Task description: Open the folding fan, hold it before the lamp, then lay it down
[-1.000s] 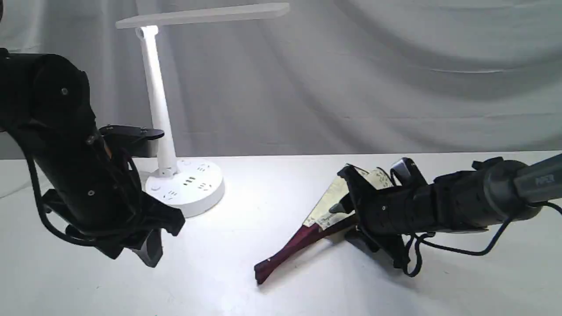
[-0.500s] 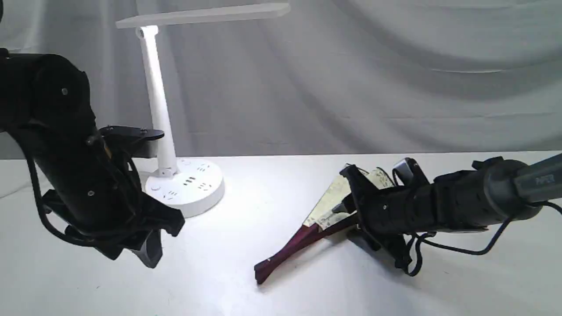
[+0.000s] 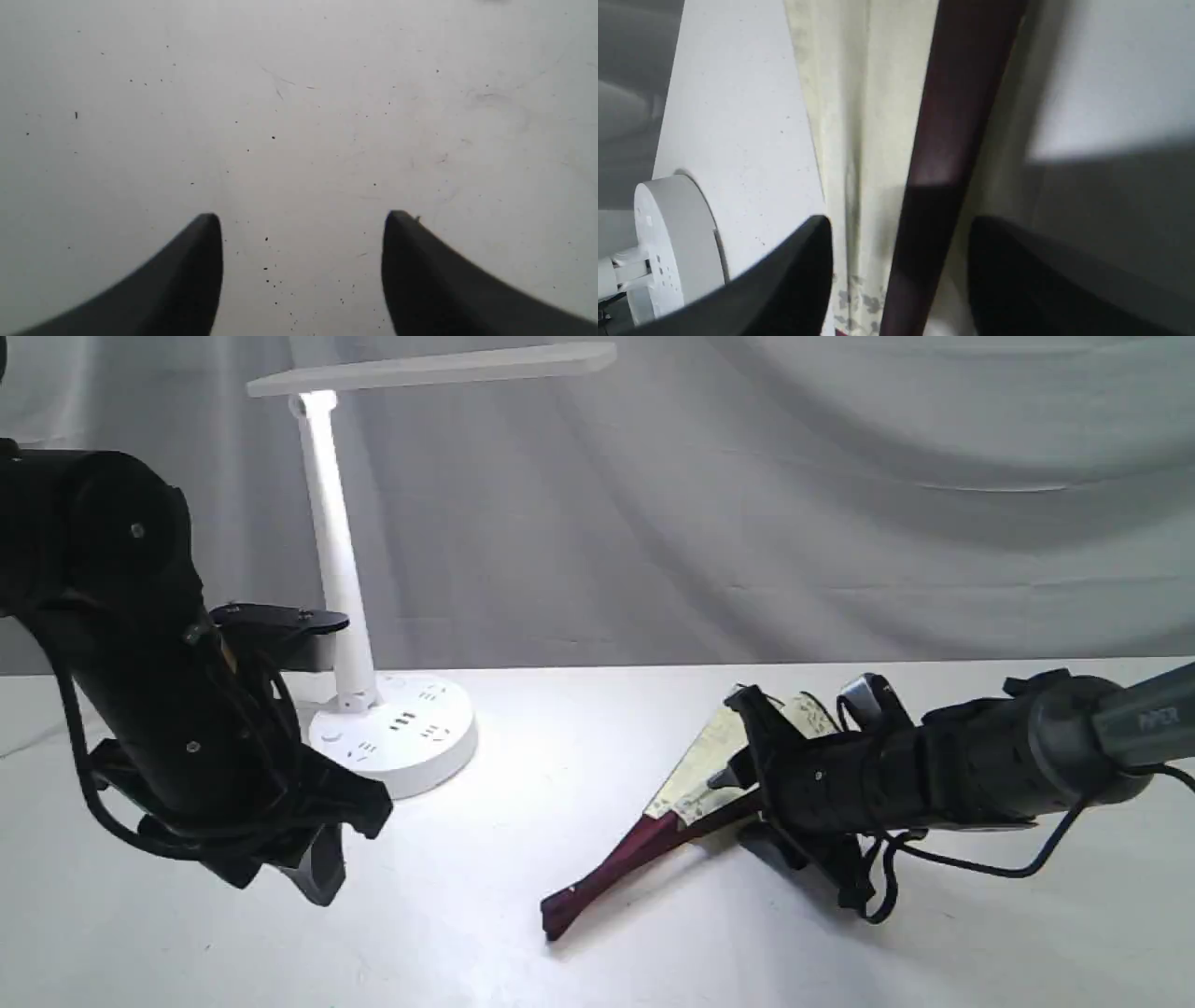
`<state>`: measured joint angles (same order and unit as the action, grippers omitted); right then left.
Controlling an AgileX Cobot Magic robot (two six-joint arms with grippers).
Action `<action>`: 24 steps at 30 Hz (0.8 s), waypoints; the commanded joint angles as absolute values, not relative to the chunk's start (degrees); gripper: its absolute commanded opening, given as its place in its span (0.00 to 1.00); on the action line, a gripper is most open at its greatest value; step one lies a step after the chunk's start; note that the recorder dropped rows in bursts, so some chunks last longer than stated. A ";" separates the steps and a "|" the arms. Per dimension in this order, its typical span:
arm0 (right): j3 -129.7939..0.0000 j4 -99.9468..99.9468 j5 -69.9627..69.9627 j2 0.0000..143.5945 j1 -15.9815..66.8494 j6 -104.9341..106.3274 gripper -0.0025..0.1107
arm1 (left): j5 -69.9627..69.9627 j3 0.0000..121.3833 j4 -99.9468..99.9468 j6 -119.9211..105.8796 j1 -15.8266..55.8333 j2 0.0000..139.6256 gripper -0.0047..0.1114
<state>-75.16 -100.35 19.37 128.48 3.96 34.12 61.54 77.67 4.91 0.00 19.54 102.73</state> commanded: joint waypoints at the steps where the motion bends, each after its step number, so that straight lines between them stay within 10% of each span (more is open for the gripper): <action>1: -75.44 -99.95 18.01 128.45 4.11 34.02 0.43 | 61.72 77.48 5.41 0.00 19.41 102.13 0.47; 24: -78.76 -99.95 22.52 132.37 4.11 34.54 0.42 | 61.72 77.48 5.41 0.00 19.41 102.13 0.47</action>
<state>-78.97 -100.68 22.47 131.55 3.96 33.45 61.76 77.67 4.91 0.00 19.54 102.73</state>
